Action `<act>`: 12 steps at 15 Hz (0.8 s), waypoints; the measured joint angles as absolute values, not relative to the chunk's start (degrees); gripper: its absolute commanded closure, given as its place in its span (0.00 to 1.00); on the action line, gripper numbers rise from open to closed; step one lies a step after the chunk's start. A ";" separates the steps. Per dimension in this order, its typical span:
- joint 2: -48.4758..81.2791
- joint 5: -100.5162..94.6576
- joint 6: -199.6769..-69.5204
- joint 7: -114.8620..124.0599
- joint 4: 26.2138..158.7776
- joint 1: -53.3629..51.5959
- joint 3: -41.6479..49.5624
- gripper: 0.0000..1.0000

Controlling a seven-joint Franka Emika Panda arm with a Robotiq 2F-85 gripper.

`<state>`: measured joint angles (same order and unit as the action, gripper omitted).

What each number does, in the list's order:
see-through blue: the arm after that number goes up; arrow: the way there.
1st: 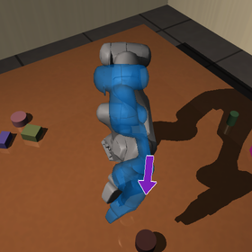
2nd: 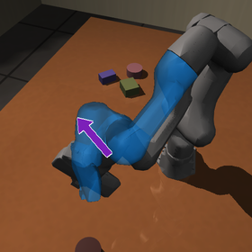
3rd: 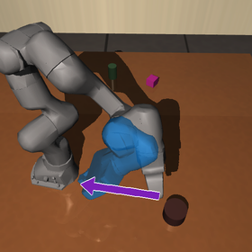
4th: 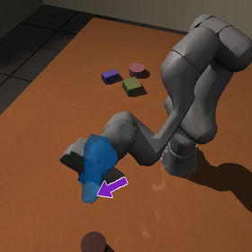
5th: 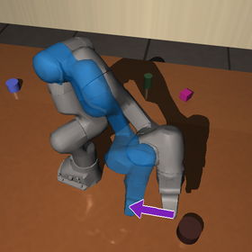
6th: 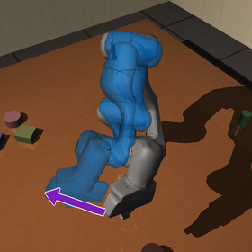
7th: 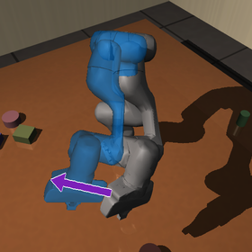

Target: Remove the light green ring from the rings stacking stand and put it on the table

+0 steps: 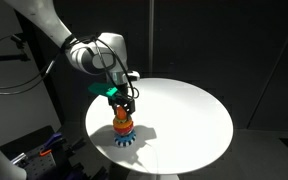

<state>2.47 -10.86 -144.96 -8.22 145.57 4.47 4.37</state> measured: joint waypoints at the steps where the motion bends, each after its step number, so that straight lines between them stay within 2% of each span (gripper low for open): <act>1: 2.63 -10.86 -144.99 -8.22 145.57 4.47 4.37 0.50; 12: 1.63 -10.86 -144.98 -7.58 145.34 4.47 4.38 0.50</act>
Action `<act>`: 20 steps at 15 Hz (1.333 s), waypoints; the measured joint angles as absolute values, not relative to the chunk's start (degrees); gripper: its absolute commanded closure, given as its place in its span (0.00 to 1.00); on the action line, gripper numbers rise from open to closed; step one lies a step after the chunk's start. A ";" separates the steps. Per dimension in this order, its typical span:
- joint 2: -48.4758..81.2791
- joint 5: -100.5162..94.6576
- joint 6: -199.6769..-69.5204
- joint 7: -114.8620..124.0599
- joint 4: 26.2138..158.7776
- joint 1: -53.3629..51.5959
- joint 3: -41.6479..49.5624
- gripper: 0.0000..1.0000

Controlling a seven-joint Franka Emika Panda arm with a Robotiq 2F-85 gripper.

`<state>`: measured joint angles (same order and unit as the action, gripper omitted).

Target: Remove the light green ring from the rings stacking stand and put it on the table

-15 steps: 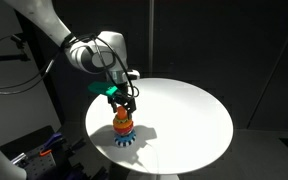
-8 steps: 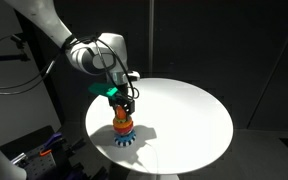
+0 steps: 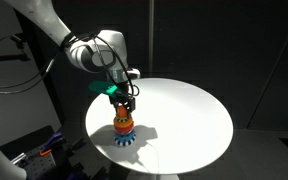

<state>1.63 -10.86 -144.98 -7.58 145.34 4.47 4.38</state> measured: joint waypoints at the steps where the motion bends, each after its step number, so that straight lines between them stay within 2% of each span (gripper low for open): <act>1: 1.24 -10.86 -144.94 -7.44 145.34 4.47 4.38 0.50; 13: -6.53 -10.86 -137.42 -6.99 143.33 4.54 4.39 0.50; 20: -4.11 -11.40 -131.50 -2.66 136.44 6.32 5.27 0.50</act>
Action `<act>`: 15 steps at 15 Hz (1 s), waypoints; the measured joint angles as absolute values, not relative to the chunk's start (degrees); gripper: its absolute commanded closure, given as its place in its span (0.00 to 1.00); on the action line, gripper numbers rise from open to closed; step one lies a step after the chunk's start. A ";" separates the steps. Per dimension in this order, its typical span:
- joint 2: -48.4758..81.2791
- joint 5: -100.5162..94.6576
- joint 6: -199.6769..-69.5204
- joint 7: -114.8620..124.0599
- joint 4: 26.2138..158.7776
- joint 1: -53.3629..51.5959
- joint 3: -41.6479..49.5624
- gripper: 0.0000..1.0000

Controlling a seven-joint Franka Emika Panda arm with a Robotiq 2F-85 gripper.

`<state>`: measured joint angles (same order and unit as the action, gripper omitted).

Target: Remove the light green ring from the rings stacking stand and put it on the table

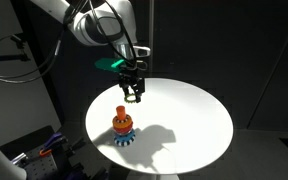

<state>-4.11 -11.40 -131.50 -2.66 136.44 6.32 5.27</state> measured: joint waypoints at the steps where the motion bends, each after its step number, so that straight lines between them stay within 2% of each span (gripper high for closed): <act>1: -3.15 -11.75 -131.12 -1.90 135.57 6.64 5.57 0.50; 15: 13.60 -16.12 -129.20 3.29 127.32 8.15 10.00 0.50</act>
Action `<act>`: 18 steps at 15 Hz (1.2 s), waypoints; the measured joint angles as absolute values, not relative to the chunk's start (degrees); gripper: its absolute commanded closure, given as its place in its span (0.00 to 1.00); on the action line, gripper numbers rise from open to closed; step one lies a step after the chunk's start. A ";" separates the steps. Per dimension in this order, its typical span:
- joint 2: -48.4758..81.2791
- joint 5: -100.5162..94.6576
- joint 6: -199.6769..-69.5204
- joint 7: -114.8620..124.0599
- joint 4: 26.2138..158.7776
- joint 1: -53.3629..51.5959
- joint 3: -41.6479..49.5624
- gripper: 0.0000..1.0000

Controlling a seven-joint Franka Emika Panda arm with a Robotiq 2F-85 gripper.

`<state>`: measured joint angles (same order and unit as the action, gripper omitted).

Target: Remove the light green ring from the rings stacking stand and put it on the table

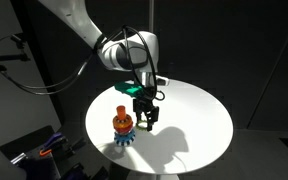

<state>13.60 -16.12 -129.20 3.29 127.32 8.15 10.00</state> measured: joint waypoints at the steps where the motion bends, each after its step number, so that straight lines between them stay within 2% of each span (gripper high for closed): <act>1: 14.44 -16.27 -129.38 3.47 127.22 8.12 10.03 0.50; 14: 22.90 -17.88 -140.02 12.67 127.09 5.72 11.19 0.50; 15: 23.40 -17.88 -140.62 13.44 127.04 5.37 11.46 0.47; 16: 23.88 -17.88 -140.91 14.04 126.92 5.00 11.75 0.10; 18: 24.68 -17.88 -141.04 14.92 126.59 4.18 12.43 0.00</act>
